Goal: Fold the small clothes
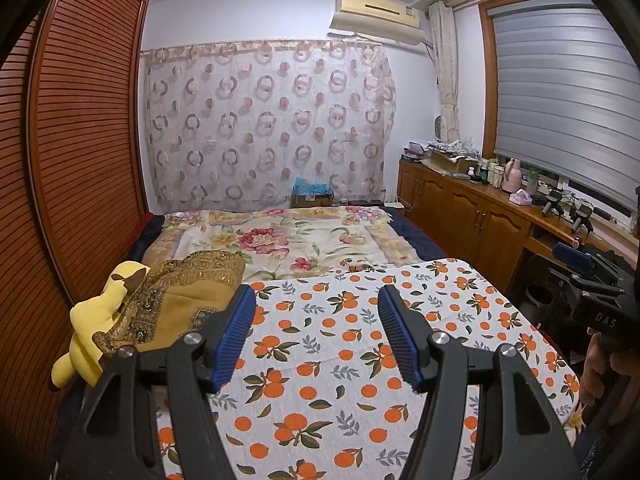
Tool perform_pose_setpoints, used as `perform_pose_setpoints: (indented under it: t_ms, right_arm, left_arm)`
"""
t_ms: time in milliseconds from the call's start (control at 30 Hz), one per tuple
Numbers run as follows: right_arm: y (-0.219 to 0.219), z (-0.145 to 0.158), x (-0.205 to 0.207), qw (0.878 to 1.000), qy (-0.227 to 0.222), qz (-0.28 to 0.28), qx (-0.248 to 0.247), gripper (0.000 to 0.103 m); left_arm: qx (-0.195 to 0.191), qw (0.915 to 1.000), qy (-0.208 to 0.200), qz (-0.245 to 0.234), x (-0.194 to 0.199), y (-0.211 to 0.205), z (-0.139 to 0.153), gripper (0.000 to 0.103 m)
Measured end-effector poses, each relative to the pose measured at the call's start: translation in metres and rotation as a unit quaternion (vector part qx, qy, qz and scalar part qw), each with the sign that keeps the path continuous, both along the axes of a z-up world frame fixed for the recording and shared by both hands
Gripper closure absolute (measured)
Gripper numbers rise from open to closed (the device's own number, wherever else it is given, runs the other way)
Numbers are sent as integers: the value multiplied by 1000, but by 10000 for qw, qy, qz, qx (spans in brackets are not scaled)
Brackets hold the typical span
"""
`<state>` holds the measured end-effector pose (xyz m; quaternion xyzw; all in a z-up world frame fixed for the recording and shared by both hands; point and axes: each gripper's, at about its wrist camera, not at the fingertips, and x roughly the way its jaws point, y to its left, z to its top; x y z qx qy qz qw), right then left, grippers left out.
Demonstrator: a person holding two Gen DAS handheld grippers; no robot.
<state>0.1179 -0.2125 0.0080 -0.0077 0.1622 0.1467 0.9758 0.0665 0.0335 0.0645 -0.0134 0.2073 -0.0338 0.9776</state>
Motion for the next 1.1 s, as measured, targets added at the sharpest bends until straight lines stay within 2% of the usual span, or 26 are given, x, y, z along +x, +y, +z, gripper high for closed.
perform_pose_setpoints:
  t_ms: [1100]
  right_arm:
    - [2, -1, -1, 10000, -7, -2, -8, 18]
  left_arm:
    - [18, 10000, -14, 7, -1, 0, -2, 40]
